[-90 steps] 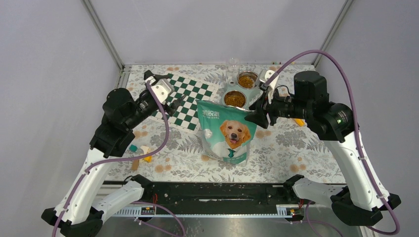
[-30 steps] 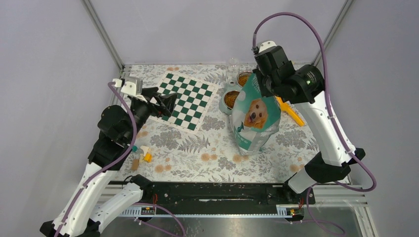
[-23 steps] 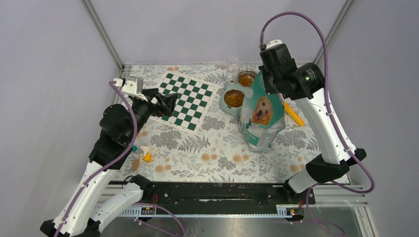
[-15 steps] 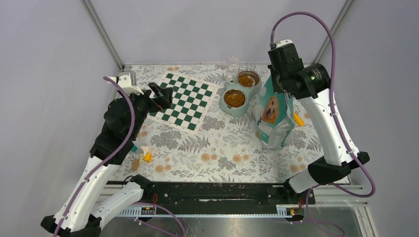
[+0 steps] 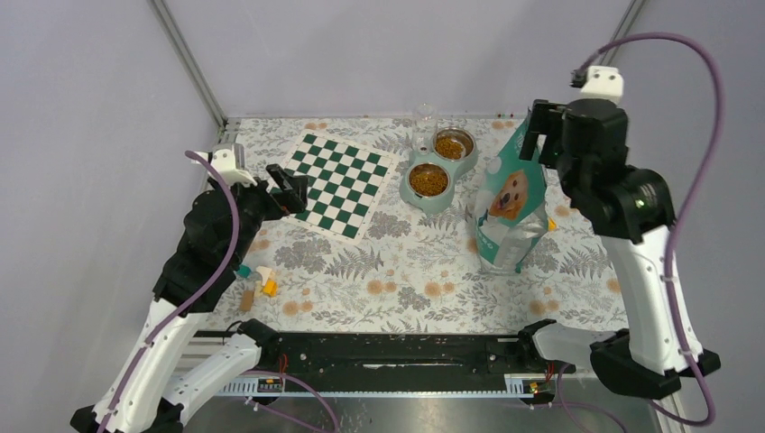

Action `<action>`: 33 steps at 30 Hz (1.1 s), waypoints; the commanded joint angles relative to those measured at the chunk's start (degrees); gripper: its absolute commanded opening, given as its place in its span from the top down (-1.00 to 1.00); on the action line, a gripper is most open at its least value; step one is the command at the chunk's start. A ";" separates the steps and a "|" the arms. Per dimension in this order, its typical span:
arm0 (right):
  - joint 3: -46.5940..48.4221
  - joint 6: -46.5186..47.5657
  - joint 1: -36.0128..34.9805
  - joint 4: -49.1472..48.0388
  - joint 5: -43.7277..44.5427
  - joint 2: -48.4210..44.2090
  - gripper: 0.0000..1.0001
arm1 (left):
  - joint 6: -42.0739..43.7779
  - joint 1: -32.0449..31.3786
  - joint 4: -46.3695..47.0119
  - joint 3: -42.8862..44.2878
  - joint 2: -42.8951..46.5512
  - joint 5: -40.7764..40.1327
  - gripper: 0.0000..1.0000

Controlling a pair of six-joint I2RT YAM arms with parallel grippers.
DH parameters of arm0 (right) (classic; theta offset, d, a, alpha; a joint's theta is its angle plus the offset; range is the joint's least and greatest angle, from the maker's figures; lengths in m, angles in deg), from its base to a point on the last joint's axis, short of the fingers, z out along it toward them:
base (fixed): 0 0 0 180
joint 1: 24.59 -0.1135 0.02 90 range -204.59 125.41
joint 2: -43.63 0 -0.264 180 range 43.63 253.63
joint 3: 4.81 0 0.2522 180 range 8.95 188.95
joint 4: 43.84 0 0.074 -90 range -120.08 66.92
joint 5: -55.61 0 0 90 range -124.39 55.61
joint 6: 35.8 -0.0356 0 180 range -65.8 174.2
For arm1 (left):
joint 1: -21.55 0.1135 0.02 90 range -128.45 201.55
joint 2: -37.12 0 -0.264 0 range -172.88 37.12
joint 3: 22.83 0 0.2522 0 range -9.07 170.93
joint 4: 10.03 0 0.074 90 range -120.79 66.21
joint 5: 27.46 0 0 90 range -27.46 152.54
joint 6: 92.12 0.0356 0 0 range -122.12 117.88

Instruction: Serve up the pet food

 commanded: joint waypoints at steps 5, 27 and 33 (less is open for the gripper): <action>5.05 -1.98 0.42 0.08 -1.07 -6.35 -0.85 | 0.68 0.15 -10.95 8.75 -0.31 -0.85 -0.98; -17.92 -0.98 0.42 -0.05 13.98 -48.89 -0.99 | 4.63 0.16 -23.22 11.69 13.78 -0.37 -0.98; -19.05 -1.23 0.42 1.63 15.25 -48.91 -0.99 | 4.03 0.19 -23.67 10.53 14.83 -0.76 -0.98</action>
